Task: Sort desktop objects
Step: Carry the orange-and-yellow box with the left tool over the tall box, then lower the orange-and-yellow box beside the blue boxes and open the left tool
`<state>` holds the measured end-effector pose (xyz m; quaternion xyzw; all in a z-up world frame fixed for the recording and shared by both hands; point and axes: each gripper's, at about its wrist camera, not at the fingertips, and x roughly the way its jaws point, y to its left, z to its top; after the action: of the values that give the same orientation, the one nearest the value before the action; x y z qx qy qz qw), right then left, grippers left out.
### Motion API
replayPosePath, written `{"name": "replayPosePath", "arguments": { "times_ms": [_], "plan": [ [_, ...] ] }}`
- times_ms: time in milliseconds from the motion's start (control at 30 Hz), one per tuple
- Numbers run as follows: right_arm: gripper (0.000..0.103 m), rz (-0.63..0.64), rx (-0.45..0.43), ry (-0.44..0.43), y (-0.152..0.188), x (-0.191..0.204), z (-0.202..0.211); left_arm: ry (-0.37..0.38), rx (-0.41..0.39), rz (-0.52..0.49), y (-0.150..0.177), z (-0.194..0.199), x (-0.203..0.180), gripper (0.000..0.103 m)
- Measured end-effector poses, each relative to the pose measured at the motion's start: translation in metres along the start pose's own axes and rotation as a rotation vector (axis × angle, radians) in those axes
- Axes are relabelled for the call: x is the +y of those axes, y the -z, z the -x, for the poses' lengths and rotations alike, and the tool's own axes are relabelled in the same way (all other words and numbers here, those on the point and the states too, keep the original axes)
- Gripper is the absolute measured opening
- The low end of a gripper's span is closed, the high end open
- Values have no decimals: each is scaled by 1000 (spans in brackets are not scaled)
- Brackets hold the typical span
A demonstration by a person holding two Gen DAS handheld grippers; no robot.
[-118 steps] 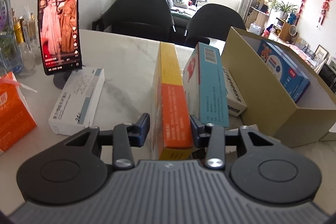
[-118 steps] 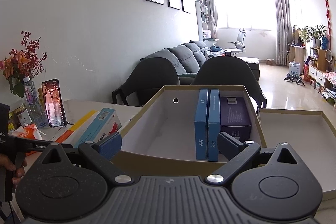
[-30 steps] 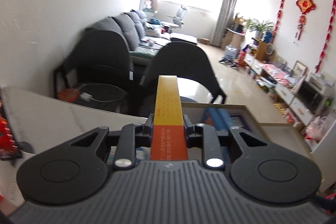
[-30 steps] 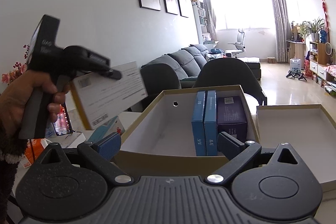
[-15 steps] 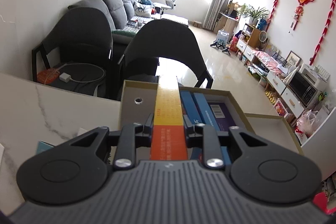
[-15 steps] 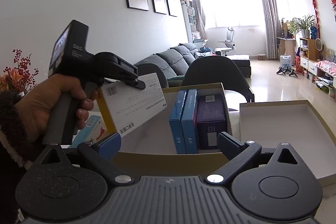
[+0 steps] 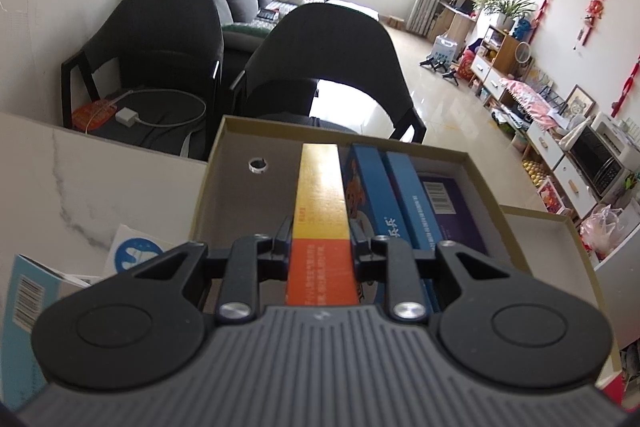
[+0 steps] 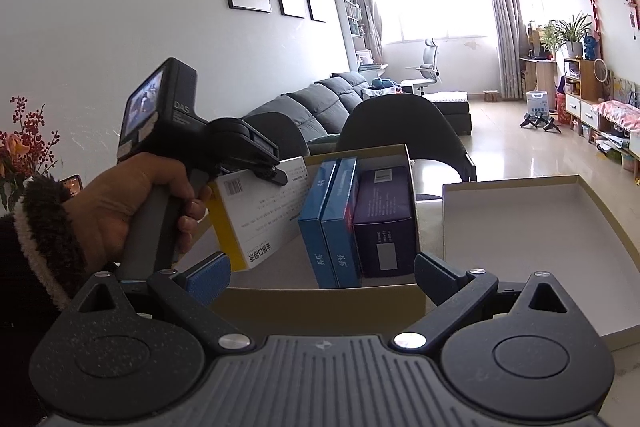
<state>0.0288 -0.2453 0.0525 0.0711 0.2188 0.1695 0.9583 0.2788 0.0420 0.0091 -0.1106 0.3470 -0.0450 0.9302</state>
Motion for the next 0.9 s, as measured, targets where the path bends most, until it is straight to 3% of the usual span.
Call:
{"name": "replayPosePath", "arguments": {
  "times_ms": [333,567,700,900],
  "plan": [
    [99,-28,12,13,-1,-8,-11,18,74,-15,9,-11,-5,24],
    [99,-12,7,18,-6,-4,-12,55,61,-34,6,-1,-8,24],
    [99,36,0,26,-16,0,-13,80,67,-35,5,4,-4,27],
    [92,146,83,5,-30,15,-37,89,44,-40,9,16,4,37]
  ]
}}
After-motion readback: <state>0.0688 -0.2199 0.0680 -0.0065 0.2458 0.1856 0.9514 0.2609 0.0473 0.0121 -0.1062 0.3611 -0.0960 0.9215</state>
